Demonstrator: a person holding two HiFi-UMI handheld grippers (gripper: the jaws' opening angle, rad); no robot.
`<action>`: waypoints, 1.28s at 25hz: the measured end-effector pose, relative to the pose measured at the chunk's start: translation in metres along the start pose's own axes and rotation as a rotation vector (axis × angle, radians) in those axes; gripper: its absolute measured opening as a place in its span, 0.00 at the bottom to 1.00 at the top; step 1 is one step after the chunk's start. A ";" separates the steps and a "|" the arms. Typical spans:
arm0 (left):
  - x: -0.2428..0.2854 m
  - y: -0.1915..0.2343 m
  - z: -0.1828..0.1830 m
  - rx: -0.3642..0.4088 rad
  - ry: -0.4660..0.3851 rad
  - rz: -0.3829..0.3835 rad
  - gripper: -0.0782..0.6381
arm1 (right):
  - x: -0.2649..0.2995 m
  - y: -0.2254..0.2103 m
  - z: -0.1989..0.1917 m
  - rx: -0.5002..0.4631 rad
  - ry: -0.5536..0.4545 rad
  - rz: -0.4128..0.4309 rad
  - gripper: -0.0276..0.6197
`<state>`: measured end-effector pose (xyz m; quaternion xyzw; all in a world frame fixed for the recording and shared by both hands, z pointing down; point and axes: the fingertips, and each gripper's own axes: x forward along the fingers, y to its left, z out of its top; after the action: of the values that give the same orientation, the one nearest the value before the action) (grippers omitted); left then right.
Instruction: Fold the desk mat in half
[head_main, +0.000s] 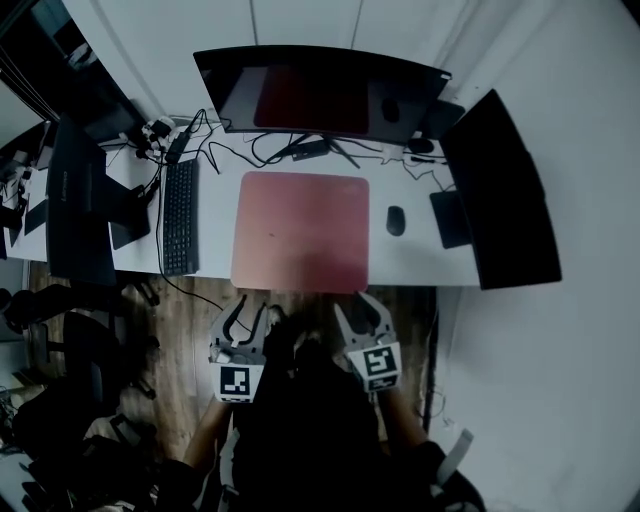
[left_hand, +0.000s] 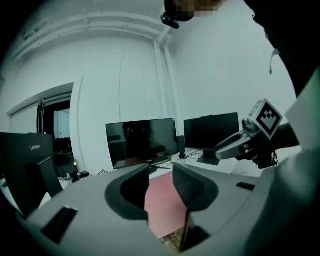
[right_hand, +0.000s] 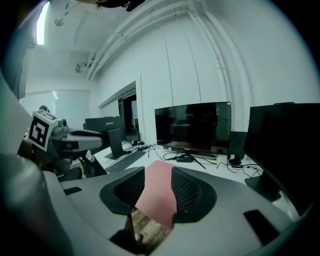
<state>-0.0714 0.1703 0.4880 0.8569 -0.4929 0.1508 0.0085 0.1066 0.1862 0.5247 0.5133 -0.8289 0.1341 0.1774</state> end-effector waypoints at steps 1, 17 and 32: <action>0.006 0.000 -0.003 0.024 0.012 -0.007 0.31 | 0.006 0.000 -0.005 -0.021 0.031 0.016 0.27; 0.088 -0.011 -0.153 0.382 0.333 -0.303 0.36 | 0.099 -0.001 -0.130 -0.204 0.423 0.144 0.29; 0.118 -0.018 -0.284 0.648 0.566 -0.461 0.40 | 0.137 -0.013 -0.238 -0.383 0.697 0.163 0.32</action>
<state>-0.0720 0.1261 0.7933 0.8277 -0.1964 0.5175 -0.0919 0.0989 0.1670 0.7985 0.3273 -0.7671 0.1570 0.5290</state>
